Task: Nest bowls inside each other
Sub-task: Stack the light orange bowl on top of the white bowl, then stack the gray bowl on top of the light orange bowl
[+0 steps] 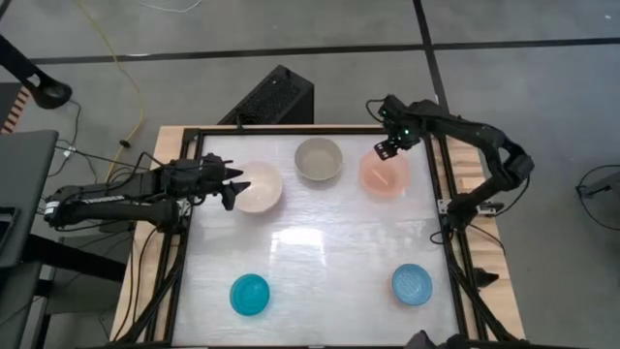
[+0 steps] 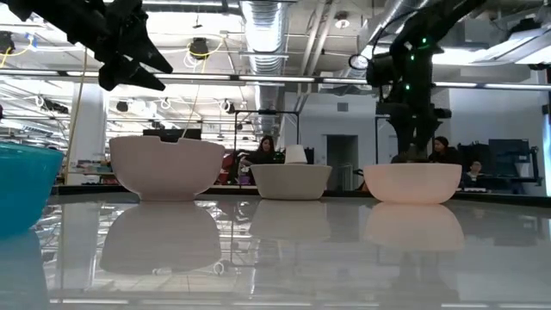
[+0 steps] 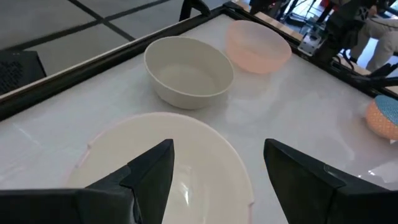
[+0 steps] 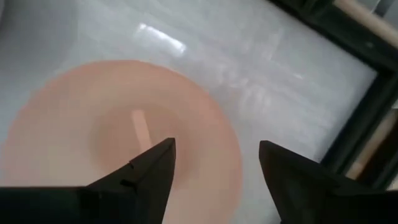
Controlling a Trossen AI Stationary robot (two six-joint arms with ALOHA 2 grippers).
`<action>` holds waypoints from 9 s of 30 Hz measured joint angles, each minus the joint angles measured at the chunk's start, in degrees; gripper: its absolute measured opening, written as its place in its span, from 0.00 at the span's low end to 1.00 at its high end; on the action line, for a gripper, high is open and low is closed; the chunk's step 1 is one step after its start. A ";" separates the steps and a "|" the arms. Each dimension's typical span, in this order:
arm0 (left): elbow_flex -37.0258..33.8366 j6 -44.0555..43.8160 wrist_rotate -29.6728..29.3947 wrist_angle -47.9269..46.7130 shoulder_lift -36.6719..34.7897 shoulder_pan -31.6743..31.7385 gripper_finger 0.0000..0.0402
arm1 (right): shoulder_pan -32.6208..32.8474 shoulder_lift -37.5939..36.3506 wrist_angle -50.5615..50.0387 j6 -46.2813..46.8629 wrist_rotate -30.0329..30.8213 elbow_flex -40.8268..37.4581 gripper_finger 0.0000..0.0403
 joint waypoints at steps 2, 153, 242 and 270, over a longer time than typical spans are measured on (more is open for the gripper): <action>0.00 -0.45 0.02 -0.05 0.00 0.00 0.59 | -1.09 1.06 0.82 -1.43 -1.25 -1.42 0.67; -2.29 -7.34 -26.62 -23.03 -15.32 4.81 0.59 | 27.49 48.96 26.94 18.48 -22.96 59.71 0.06; -1.97 3.37 3.35 5.74 -13.94 4.75 0.59 | 19.96 26.94 6.65 13.35 -9.18 39.36 0.08; -1.97 4.20 12.55 11.72 -13.92 4.76 0.59 | 30.05 33.03 12.72 24.53 -7.85 48.25 0.08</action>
